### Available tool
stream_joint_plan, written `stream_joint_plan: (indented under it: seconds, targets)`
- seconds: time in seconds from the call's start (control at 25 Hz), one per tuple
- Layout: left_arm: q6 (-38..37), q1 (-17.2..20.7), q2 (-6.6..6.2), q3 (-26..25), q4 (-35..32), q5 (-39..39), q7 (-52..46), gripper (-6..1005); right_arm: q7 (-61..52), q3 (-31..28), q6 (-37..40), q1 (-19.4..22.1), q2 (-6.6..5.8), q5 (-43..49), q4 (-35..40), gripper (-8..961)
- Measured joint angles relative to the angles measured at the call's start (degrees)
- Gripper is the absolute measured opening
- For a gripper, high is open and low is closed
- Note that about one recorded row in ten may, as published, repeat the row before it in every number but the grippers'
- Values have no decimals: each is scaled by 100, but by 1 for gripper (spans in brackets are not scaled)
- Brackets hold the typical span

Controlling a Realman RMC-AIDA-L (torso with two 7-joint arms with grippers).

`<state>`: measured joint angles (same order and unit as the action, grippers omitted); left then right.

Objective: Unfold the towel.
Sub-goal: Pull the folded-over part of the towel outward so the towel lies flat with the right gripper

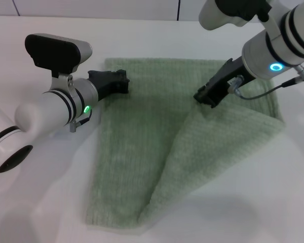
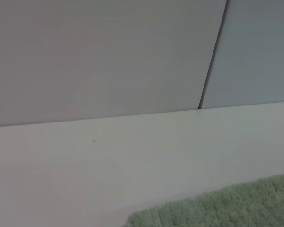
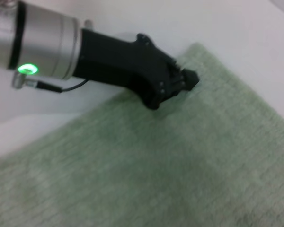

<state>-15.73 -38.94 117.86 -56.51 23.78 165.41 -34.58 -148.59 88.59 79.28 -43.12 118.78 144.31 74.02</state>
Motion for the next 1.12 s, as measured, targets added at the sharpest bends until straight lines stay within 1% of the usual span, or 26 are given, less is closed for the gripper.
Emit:
stream_joint_plan:
  seconds: [0.04, 0.08, 0.16, 0.2, 0.24, 0.56, 0.76, 0.8, 1.12]
  targets:
    - [0, 0, 0, 0, 3, 0, 1, -2, -19, -22, 272, 1, 1, 24, 177, 68]
    - [0, 0, 0, 0, 5, 0, 1, -2, -19, -22, 272, 1, 1, 24, 177, 68]
    - [0, 0, 0, 0, 11, 0, 2, -2, -43, -67, 655, 3, 4, 87, 426, 68]
    - [0, 0, 0, 0, 11, 0, 2, -2, -43, -67, 655, 3, 4, 87, 426, 68]
    - [0, 0, 0, 0, 14, 0, 3, -2, -76, -85, 864, 4, 8, 132, 531, 68]
    - [28, 23, 0, -1, 102, 0, 4, -2, -182, -188, 1558, 6, 13, 151, 928, 69]
    - [32, 40, -1, -1, 130, 0, 4, -2, -198, -257, 2176, 6, 14, 151, 1386, 69]
    - [32, 40, -1, -1, 130, 0, 4, -2, -198, -257, 2176, 6, 14, 151, 1386, 69]
    - [44, 45, -9, -6, 148, 0, 4, -1, -213, -288, 2787, 4, 14, 124, 2069, 69]
